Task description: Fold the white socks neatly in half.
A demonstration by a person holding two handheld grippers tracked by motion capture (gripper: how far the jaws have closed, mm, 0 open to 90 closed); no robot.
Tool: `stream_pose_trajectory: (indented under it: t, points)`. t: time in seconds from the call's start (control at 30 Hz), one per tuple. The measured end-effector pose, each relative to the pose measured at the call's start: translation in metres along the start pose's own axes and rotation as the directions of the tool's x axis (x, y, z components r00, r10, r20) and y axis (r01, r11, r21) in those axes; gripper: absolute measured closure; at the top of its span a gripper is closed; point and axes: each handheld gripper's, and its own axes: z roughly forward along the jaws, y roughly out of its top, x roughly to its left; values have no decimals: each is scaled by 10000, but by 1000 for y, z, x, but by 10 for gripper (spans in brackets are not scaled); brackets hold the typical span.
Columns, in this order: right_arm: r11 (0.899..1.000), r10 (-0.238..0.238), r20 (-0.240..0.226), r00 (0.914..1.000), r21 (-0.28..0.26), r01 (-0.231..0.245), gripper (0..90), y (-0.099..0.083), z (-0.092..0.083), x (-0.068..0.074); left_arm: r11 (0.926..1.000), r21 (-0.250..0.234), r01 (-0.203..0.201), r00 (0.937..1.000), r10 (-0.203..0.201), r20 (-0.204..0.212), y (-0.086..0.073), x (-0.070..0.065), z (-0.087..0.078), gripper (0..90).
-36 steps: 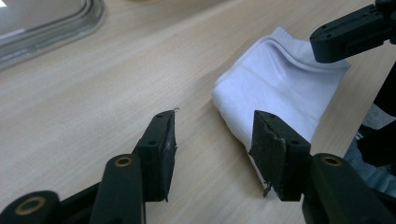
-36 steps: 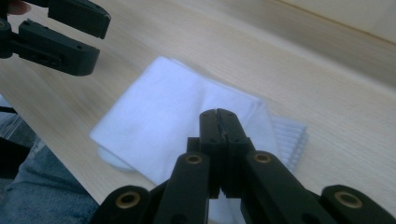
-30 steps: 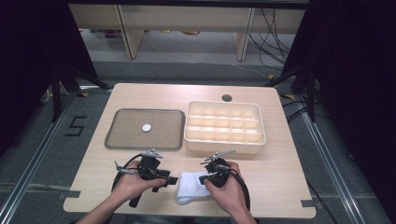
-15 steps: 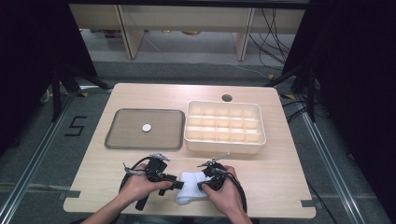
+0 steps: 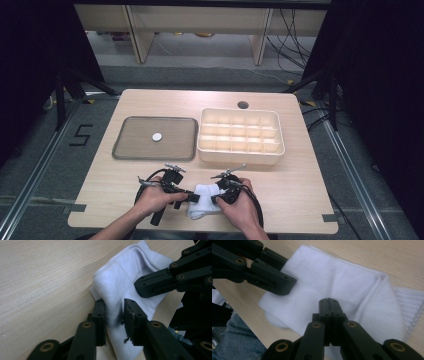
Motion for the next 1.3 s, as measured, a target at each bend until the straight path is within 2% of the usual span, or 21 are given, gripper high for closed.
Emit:
stream_pose_trajectory:
  t: [0.1,0.27,0.33,0.43,0.47,0.5,0.53,0.57,0.6,0.67,0.73,0.83,0.93,1.0,1.07,1.1,1.13,1.2,1.23,1.27,1.3]
  points:
    - [10000,22,5,10000,-5,-22,900,0,0,0,9998,-212,29,10000,-27,82,1,-2,-2,796]
    - [9999,109,10,9999,108,-109,900,2,1,1,9994,-240,-239,9994,245,234,5,-6,-7,809]
    - [9999,77,7,10000,141,-77,900,2,1,0,9991,-413,-115,9988,135,479,6,-8,-7,812]
    - [9998,128,52,9999,127,-129,900,2,1,1,9987,-466,-209,9984,233,516,8,-11,-8,818]
    - [9999,97,29,9999,106,-97,900,2,1,1,9990,-428,-114,9981,140,593,9,-13,-8,820]
    - [9997,-254,-28,9997,-21,254,900,3,3,-2,9990,-428,-114,9981,140,593,9,-13,-8,822]
    - [9996,-265,-40,9996,-33,265,900,3,3,-1,9988,-467,-135,9962,175,854,11,-14,-8,824]
    - [9996,-271,-10,9996,-3,271,900,3,3,-1,9991,-414,-86,9973,116,723,12,-17,-8,825]
    - [9998,134,112,9998,115,-135,900,3,2,1,9991,-414,-86,9973,116,723,12,-17,-8,827]
    - [9998,130,9,9999,118,-130,900,4,3,2,9982,-565,-189,9960,237,859,14,-19,-6,830]
    - [9995,270,53,9996,169,-271,900,4,3,4,9987,-410,-292,9960,325,827,16,-21,-6,832]
    - [9997,226,97,9997,122,-228,900,4,3,3,9979,-600,-243,9953,297,917,16,-22,-4,835]
    - [9994,345,78,9994,87,-346,900,4,3,4,9986,-391,-361,9956,393,848,17,-24,-5,836]
    - [9996,266,129,9996,17,-266,900,4,4,4,9984,-401,-406,9953,440,867,17,-24,-5,836]
    - [9981,-530,63,9986,-318,532,900,4,6,-1,9985,-404,-364,9960,396,804,16,-24,-6,836]
    - [9994,331,302,9990,-34,-330,900,3,4,6,9979,-557,-320,9956,367,866,16,-23,-5,835]
    - [9997,208,317,9993,-124,-204,898,3,4,5,9985,-411,-373,9963,403,761,16,-23,-7,835]
    - [9995,141,95,9999,-271,-138,876,2,0,6,9978,-589,-292,9960,340,828,15,-22,-7,834]
    - [9984,449,-31,9990,-332,-450,877,2,-5,8,9987,-399,-312,9967,341,736,15,-22,-8,834]
    - [9971,70,86,9999,-755,-63,879,2,-11,5,9984,-395,-396,9965,423,716,15,-21,-8,834]
    - [9956,44,101,9999,-933,-35,884,3,-16,3,9985,-459,-295,9957,334,862,15,-20,-8,833]
